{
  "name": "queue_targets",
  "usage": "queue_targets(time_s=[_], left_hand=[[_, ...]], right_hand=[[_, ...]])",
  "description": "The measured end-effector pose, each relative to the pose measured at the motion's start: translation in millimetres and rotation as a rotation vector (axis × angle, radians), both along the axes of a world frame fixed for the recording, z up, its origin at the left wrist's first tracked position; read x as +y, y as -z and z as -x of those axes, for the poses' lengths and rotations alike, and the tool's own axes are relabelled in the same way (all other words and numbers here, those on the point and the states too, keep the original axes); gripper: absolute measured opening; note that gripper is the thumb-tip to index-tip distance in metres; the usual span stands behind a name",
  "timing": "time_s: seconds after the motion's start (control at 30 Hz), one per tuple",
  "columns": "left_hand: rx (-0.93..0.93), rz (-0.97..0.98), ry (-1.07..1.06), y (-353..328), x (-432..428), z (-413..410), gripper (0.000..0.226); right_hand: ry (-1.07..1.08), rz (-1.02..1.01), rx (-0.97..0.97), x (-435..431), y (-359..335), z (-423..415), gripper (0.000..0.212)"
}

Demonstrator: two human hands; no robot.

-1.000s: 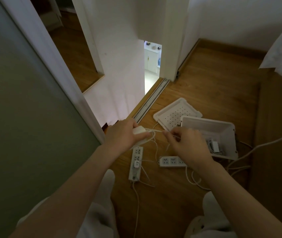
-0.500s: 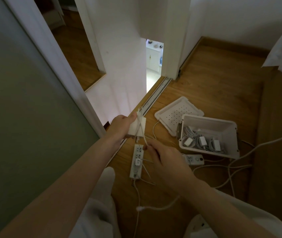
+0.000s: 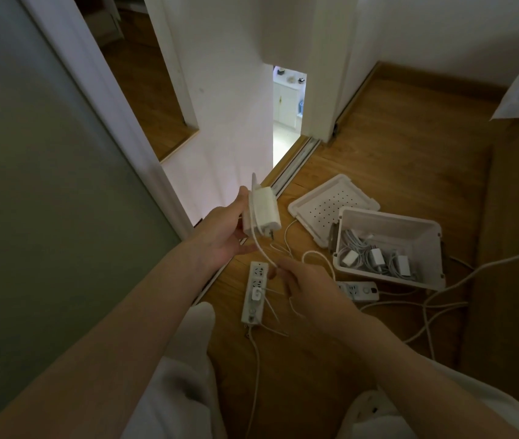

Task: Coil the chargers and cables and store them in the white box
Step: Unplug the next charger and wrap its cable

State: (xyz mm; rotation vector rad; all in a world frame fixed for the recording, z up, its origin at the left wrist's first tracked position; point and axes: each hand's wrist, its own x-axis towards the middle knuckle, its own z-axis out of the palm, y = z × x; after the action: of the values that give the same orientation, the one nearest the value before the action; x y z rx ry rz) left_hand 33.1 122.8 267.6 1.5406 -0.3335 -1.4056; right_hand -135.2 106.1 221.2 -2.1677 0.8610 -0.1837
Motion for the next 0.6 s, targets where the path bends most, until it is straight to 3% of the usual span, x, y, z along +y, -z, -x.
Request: queue_targets(time_s=[0.1, 0.27, 0.4, 0.6], left_hand=[[0.055, 0.030, 0.130, -6, 1, -2, 0.041], [-0.104, 0.010, 0.447, -13, 5, -3, 0.050], [-0.443, -0.080, 0.701, -17, 10, -10, 0.044], [-0.937, -0.215, 0.750, 6, 11, -22, 0.052]], right_hand=[[0.016, 0.030, 0.018, -10, 6, 1, 0.023], [0.018, 0.115, 0.025, -26, 3, 7, 0.022], [-0.013, 0.230, 0.102, -37, 3, 12, 0.027], [0.087, 0.289, 0.156, -48, 2, 19, 0.029]])
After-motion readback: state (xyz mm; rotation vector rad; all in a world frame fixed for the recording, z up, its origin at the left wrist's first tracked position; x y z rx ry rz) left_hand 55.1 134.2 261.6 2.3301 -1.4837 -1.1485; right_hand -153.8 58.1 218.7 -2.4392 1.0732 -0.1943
